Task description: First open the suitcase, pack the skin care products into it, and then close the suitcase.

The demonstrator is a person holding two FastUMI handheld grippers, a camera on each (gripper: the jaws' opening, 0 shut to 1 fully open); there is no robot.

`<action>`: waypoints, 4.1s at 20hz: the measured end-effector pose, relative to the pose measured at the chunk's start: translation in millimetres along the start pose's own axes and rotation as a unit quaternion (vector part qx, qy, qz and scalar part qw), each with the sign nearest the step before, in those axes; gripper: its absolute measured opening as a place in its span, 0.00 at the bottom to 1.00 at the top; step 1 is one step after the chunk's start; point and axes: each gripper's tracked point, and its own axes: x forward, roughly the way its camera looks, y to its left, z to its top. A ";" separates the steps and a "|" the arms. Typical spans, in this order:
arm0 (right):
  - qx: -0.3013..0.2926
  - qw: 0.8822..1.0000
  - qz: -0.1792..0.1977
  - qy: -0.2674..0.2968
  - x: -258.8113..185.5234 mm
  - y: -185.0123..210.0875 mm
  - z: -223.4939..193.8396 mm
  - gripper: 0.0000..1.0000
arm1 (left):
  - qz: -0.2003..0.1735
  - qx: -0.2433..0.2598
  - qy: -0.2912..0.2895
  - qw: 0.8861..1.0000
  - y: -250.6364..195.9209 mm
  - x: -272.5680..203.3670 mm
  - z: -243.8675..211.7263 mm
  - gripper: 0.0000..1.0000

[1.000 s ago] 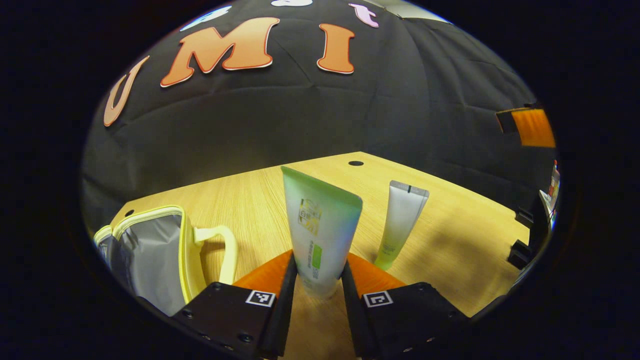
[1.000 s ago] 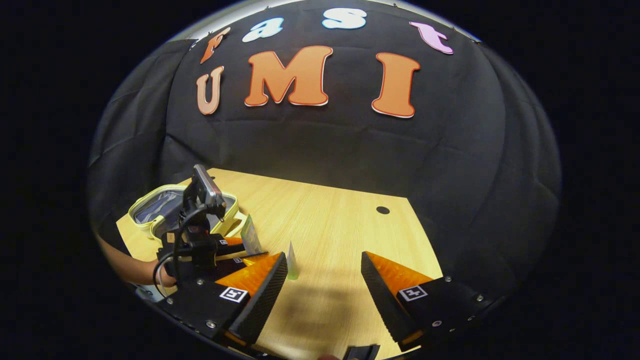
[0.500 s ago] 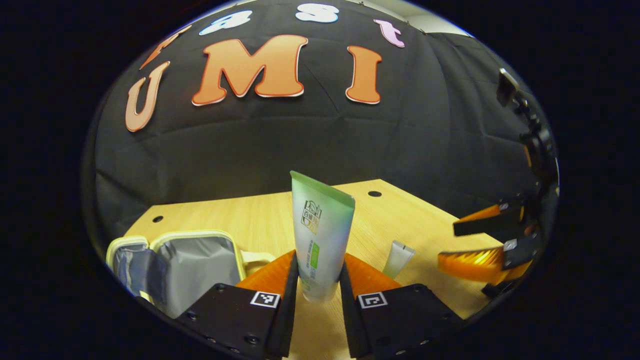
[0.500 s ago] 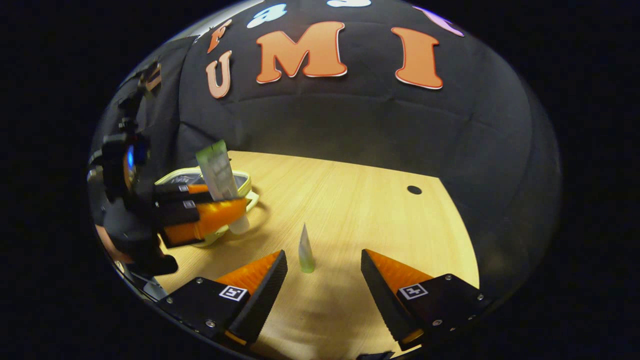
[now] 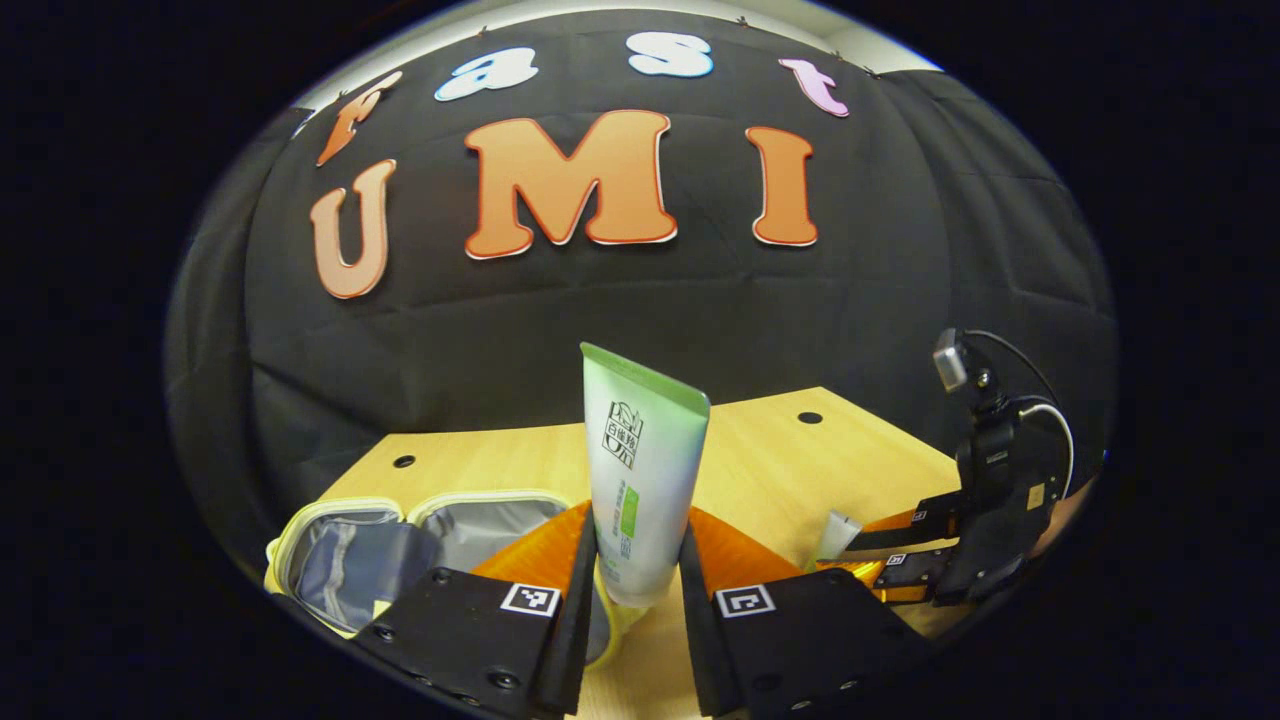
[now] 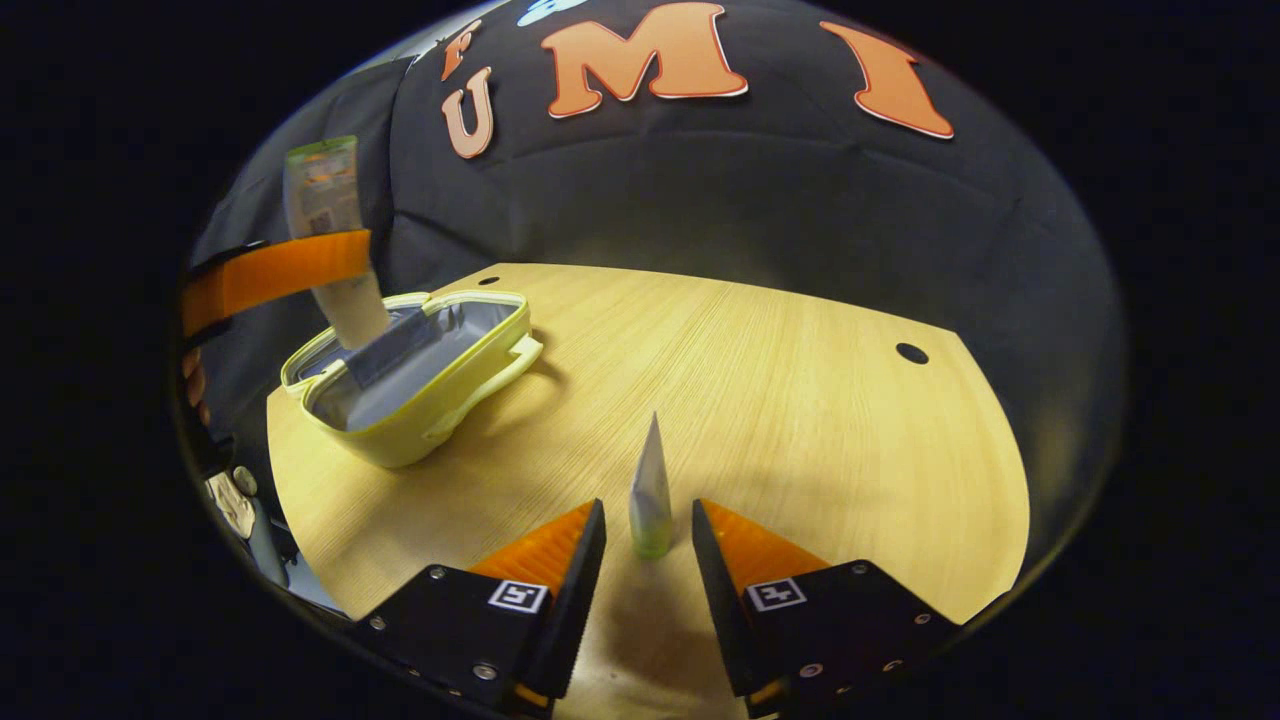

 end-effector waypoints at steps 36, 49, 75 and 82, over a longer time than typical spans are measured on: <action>-0.012 0.998 -0.003 -0.060 -3.1 179.9 127.3 0.29 | -0.024 -0.093 0.300 0.949 159.3 28.5 -178.3 0.42; -0.001 1.000 -0.008 -0.025 29.3 198.6 122.9 0.29 | -0.013 -0.125 0.259 0.958 180.3 57.0 -156.7 0.57; 0.036 0.997 -0.042 0.056 101.6 211.3 104.3 0.61 | 0.188 -0.385 0.132 0.894 523.6 -71.2 -211.5 0.96; 0.018 0.997 -0.067 -0.036 68.6 202.4 151.0 0.70 | 0.149 -0.480 0.149 0.852 534.6 -63.4 -254.3 0.80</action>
